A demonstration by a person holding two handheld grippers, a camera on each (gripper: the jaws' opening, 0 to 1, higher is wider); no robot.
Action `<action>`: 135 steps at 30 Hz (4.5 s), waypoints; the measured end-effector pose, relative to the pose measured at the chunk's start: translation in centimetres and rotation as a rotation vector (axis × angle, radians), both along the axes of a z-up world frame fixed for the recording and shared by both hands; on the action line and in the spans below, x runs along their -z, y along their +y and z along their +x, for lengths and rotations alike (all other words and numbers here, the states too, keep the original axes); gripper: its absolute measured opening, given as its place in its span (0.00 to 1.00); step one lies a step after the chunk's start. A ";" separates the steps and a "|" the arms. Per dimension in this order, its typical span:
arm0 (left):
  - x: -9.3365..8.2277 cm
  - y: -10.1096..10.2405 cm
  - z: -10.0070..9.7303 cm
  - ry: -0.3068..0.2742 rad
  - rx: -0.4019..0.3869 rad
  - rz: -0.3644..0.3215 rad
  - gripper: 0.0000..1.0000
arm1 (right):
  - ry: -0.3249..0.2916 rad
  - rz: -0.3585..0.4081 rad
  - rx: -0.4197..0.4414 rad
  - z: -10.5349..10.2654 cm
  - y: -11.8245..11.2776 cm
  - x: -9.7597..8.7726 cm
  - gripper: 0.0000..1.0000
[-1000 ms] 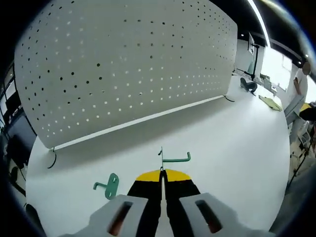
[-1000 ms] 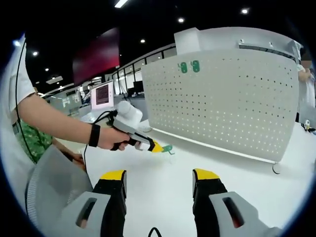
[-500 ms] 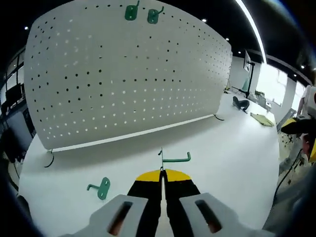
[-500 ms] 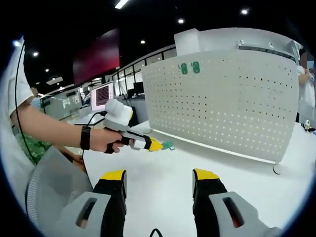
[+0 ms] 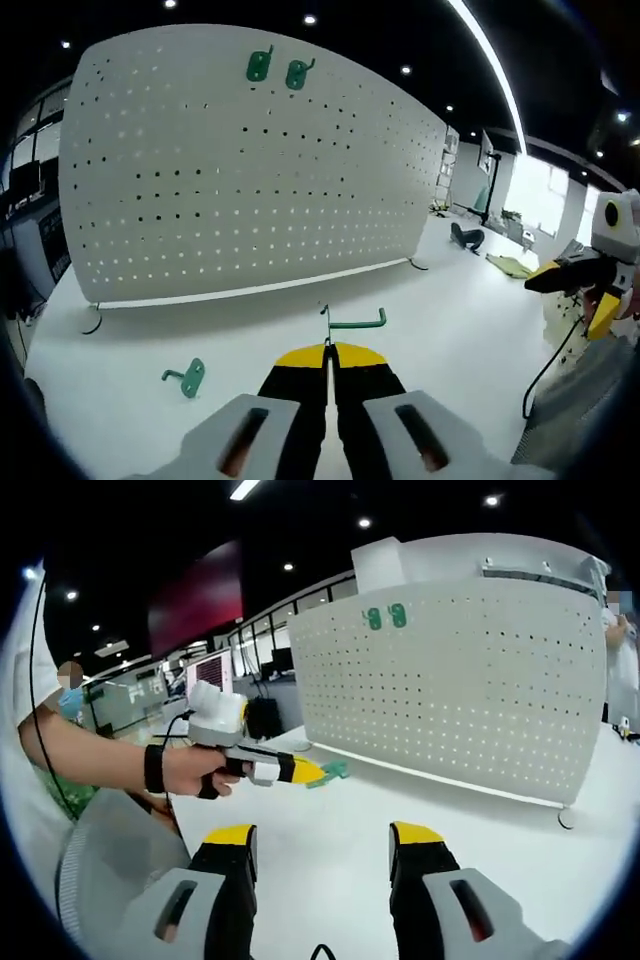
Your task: Insert the hook assembly into the mounting plate slot until the hook locks in place.
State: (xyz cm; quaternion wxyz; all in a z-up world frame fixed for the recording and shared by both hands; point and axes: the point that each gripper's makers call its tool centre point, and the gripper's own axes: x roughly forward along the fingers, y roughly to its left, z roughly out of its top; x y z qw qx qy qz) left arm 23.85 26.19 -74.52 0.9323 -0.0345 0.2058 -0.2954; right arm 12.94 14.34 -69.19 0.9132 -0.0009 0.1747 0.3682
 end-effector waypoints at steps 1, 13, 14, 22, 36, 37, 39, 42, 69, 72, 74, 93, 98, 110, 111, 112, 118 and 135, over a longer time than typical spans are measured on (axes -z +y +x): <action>-0.2 0.0 -0.1 -0.008 0.002 -0.003 0.01 | 0.006 0.011 0.003 0.1 0.0 0.0 0.52; -2.7 -1.8 -2.3 -0.092 0.062 -0.062 0.01 | 0.020 0.032 -0.007 0.2 0.9 -0.2 0.49; -3.0 -2.0 -2.6 -0.095 0.069 -0.069 0.01 | 0.020 0.034 -0.007 0.2 0.9 -0.3 0.49; -4.0 -2.3 -3.2 -0.118 0.077 -0.091 0.01 | 0.013 0.041 -0.016 0.4 1.4 -0.7 0.47; -6.1 -3.3 -5.4 -0.172 0.089 -0.180 0.01 | 0.011 0.114 -0.015 0.7 2.8 -2.2 0.39; -6.3 -3.4 -5.7 -0.172 0.089 -0.191 0.01 | 0.018 0.141 -0.010 0.7 3.0 -2.4 0.38; -6.7 -3.7 -6.0 -0.184 0.091 -0.204 0.01 | 0.017 0.144 -0.011 0.8 3.1 -2.6 0.36; -7.0 -4.0 -6.4 -0.191 0.095 -0.220 0.01 | 0.008 0.144 0.002 1.1 3.1 -2.8 0.35; -8.1 -6.4 -8.9 -0.255 0.170 -0.242 0.01 | 0.060 0.291 0.038 1.5 3.4 -4.0 0.23; -8.3 -6.5 -8.9 -0.274 0.174 -0.237 0.01 | 0.069 0.312 0.049 1.6 3.4 -4.1 0.21; -8.3 -6.6 -8.8 -0.281 0.173 -0.233 0.01 | 0.086 0.352 0.054 1.6 3.4 -4.3 0.19; -9.1 -6.6 -8.7 -0.373 0.149 -0.189 0.01 | 0.143 0.476 0.113 2.2 3.1 -4.9 0.06; -8.9 -6.9 -8.8 -0.361 0.160 -0.197 0.01 | 0.152 0.505 0.142 2.6 2.8 -4.9 0.06; -8.7 -6.9 -8.7 -0.360 0.126 -0.196 0.01 | 0.146 0.484 0.166 2.8 2.5 -4.8 0.01; -8.7 -6.9 -8.7 -0.361 0.128 -0.196 0.01 | 0.140 0.469 0.167 2.7 2.5 -4.8 0.01; -8.7 -7.0 -8.7 -0.359 0.128 -0.198 0.02 | 0.147 0.474 0.177 2.8 2.5 -4.8 0.01; -9.1 -6.9 -8.6 -0.374 0.123 -0.208 0.02 | 0.134 0.465 0.173 2.8 2.6 -5.3 0.01; -8.9 -6.4 -8.6 -0.323 0.145 -0.204 0.03 | 0.096 0.355 0.189 3.3 2.8 -4.9 0.01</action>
